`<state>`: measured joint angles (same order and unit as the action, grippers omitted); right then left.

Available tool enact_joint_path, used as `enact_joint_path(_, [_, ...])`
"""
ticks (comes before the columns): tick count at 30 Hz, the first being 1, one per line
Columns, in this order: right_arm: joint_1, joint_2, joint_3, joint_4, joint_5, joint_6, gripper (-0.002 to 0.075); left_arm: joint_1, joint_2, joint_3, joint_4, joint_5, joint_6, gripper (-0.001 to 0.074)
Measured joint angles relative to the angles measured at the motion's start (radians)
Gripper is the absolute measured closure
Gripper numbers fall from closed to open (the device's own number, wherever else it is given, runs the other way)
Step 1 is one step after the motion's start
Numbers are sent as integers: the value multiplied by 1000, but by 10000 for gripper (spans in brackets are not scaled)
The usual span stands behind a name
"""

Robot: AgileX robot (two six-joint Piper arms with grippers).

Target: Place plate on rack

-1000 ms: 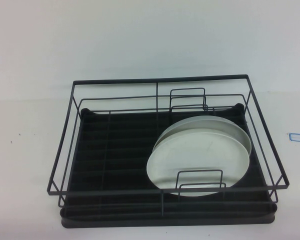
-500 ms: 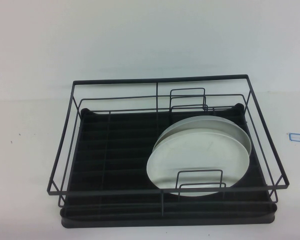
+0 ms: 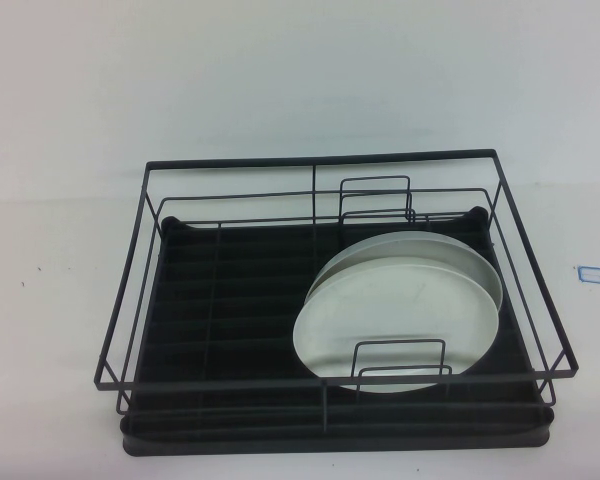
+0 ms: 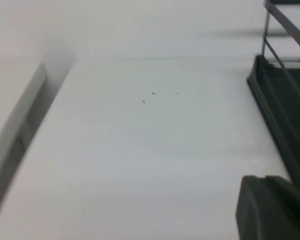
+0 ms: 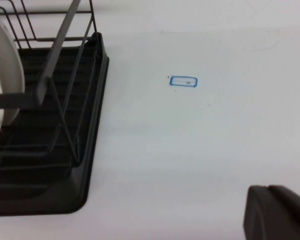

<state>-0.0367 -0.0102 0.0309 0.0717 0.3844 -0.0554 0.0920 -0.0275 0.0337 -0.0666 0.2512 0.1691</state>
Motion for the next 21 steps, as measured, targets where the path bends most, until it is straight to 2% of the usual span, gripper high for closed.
enact_joint_path(3, [0,0,0,0,-1,0,708,0,0,0,-67,40,183,734])
enact_joint_path(21, [0,0,0,0,-8,0,708,0,0,0,-75,62,173,734])
